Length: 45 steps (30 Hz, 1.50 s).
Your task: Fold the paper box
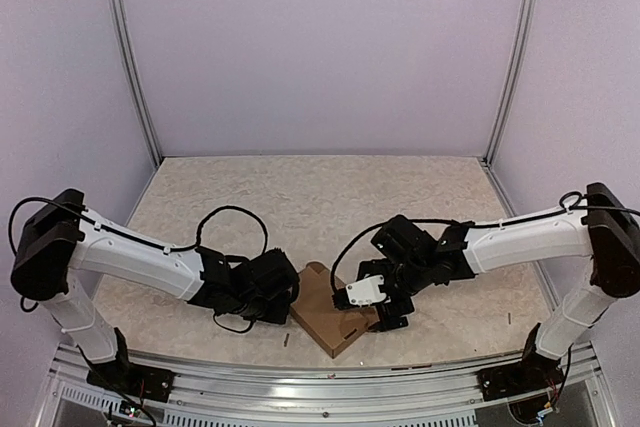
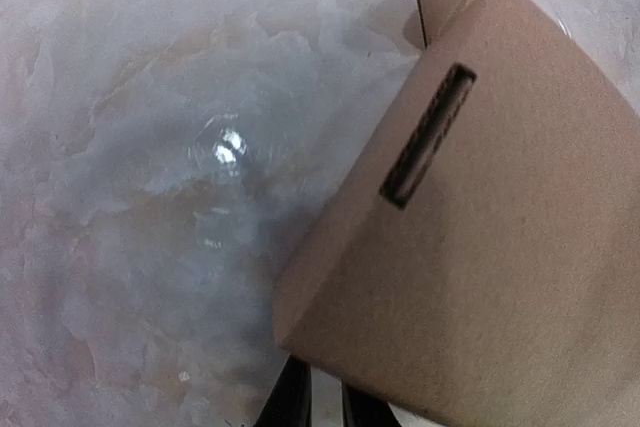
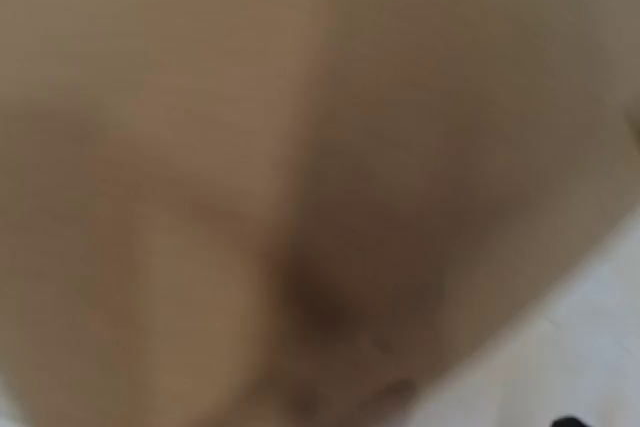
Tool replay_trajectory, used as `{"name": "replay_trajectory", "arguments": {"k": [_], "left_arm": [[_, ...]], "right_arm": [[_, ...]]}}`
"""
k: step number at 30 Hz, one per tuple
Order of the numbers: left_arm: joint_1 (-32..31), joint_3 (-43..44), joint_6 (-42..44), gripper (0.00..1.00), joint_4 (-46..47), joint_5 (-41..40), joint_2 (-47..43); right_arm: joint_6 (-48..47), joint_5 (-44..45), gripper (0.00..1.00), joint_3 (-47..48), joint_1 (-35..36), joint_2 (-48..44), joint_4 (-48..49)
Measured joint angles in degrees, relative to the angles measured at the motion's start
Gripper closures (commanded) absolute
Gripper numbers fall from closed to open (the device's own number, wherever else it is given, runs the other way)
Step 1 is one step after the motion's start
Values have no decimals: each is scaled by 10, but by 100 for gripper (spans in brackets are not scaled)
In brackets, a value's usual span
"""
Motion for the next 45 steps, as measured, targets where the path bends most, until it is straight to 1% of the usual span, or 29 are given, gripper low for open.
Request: {"name": "replay_trajectory", "arguments": {"k": [4, 8, 13, 16, 19, 22, 25, 28, 30, 33, 34, 35, 37, 40, 45], "left_arm": [[42, 31, 54, 87, 30, 23, 24], [74, 84, 113, 86, 44, 40, 52], [101, 157, 181, 85, 57, 69, 107], [114, 193, 223, 85, 62, 84, 137], [126, 221, 265, 85, 70, 102, 162], [143, 254, 304, 84, 84, 128, 183], [156, 284, 332, 76, 97, 134, 190], [156, 288, 337, 71, 104, 108, 174], [148, 270, 327, 70, 102, 89, 147], [117, 227, 297, 70, 79, 63, 81], [102, 215, 284, 71, 69, 50, 61], [80, 203, 268, 74, 56, 34, 38], [34, 189, 238, 78, 23, 12, 8], [-30, 179, 188, 84, -28, -7, -15], [-101, 142, 114, 91, -103, -12, -21]], "right_arm": [[0, 3, 0, -6, 48, -4, -6], [5, -13, 0, -1, 78, -7, -8], [16, -26, 0, 30, 85, 3, -21], [17, -26, 0, 31, 78, -4, -39], [17, -38, 0, 29, 50, -39, -72], [16, -57, 0, 29, -2, -102, -88], [37, -75, 0, 29, -82, -161, -76], [68, -83, 1, 30, -163, -170, -40], [82, -93, 10, 33, -206, -146, -19], [101, -112, 30, 62, -223, -84, -12], [105, -120, 36, 79, -225, -60, -11], [115, -127, 39, 104, -225, -29, -10], [125, -131, 44, 148, -226, 24, -3], [138, -118, 49, 210, -226, 95, 14], [134, -92, 50, 259, -225, 175, 24]]}}
